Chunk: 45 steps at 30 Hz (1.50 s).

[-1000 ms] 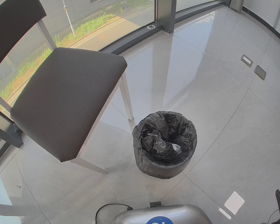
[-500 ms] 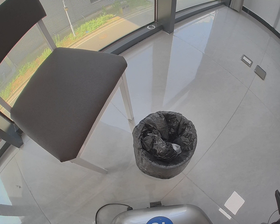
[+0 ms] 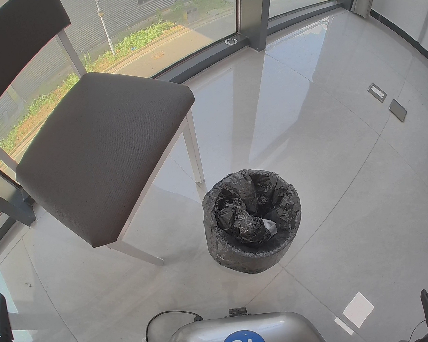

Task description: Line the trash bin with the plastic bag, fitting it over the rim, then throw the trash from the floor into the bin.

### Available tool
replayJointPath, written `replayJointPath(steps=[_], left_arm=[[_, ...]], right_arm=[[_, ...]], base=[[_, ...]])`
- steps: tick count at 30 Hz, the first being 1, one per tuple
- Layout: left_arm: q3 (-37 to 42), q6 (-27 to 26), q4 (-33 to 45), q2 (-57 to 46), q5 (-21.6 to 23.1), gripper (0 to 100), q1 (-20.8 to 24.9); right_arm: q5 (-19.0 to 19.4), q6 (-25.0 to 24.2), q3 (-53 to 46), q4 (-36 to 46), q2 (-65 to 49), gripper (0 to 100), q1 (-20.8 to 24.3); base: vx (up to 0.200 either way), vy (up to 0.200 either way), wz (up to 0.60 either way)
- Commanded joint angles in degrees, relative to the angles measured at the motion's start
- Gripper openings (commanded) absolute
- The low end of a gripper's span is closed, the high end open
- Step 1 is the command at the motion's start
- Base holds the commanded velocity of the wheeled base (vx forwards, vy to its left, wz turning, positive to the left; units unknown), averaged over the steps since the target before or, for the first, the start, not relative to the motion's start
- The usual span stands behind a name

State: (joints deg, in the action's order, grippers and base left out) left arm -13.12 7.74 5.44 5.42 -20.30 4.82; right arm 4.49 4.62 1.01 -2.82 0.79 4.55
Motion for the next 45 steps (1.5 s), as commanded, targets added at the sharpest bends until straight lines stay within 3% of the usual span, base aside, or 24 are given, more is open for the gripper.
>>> replayJointPath(steps=[1, 6, 11, 13, 22, 25, 36, 39, 41, 45], left_arm=[[12.50, -0.80, -7.11, -0.06, 9.40, 100, 0.11], [12.15, -0.18, -6.40, -0.06, 14.94, 100, 0.37], [12.59, -6.16, -6.14, -0.15, 18.10, 100, 0.28], [13.03, -8.88, -5.52, 0.02, 21.97, 100, 0.28], [13.03, -8.80, -5.52, 0.02, 21.70, 100, 0.19], [13.03, -7.30, -5.52, -0.06, 18.63, 100, 0.28], [13.03, -7.83, -5.52, -0.06, 18.98, 100, 0.19], [13.12, -7.83, -5.52, -0.77, 18.98, 100, -2.35], [13.12, -7.04, -5.61, -2.52, 18.98, 100, -6.84], [13.12, -7.48, -5.52, -5.42, 18.98, 100, -4.73]], right_arm=[[0.00, -0.31, -1.01, 0.00, -0.79, 100, 0.02], [0.00, -0.31, -1.01, 0.00, -0.79, 100, 0.02], [0.00, -0.31, -1.01, 0.00, -0.79, 100, 0.02], [0.00, -0.31, -1.01, 0.00, -0.79, 100, 0.02], [0.00, -0.31, -1.01, 0.00, -0.79, 100, 0.02], [0.00, 0.04, -1.01, 0.36, -0.79, 100, 0.02], [0.00, 0.21, -1.01, 0.36, -0.79, 100, 0.02], [0.00, 0.74, -1.01, 0.36, -0.79, 100, 0.02], [0.00, 0.48, -1.01, 0.36, -0.79, 100, 0.02], [0.00, 0.83, -1.01, 0.18, -0.79, 100, 0.02]], base=[[0.000, 0.000, 0.00], [0.000, 0.000, 0.00], [0.000, 0.000, 0.00], [0.000, 0.000, 0.00], [0.000, 0.000, 0.00], [0.000, 0.000, 0.00], [0.000, 0.000, 0.00], [0.000, 0.000, 0.00], [0.000, 0.000, 0.00], [0.000, 0.000, 0.00]])
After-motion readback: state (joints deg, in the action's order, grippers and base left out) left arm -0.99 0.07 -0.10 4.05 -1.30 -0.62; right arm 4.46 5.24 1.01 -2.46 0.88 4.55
